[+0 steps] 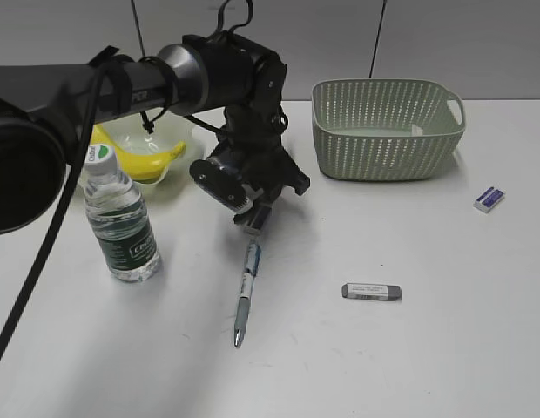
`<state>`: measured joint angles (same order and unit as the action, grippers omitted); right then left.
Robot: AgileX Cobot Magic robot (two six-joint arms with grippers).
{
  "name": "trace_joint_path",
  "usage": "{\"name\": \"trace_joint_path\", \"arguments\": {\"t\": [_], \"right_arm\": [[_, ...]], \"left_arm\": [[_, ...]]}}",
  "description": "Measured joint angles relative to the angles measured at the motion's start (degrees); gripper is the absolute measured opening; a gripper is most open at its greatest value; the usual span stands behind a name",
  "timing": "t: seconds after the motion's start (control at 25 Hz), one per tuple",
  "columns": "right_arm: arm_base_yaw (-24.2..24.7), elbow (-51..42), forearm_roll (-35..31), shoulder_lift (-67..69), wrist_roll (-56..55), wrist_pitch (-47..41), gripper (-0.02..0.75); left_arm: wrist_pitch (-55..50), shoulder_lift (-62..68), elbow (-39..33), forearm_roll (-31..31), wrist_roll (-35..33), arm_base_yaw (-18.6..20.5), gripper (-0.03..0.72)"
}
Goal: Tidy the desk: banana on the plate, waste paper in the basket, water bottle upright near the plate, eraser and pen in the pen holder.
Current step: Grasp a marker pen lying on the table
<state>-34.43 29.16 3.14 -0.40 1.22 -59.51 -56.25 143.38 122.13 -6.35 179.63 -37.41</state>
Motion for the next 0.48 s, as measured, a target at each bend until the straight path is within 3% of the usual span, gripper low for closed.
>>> {"name": "trace_joint_path", "arguments": {"t": [0.24, 0.48], "right_arm": [[0.00, 0.00, 0.00, 0.00, 0.00, 0.00, 0.583], [0.00, 0.00, 0.00, 0.00, 0.00, 0.00, 0.583]], "left_arm": [[0.49, 0.59, 0.00, -0.12, 0.00, 0.00, 0.223], [1.80, 0.72, 0.00, -0.28, 0.00, 0.00, 0.066]]}}
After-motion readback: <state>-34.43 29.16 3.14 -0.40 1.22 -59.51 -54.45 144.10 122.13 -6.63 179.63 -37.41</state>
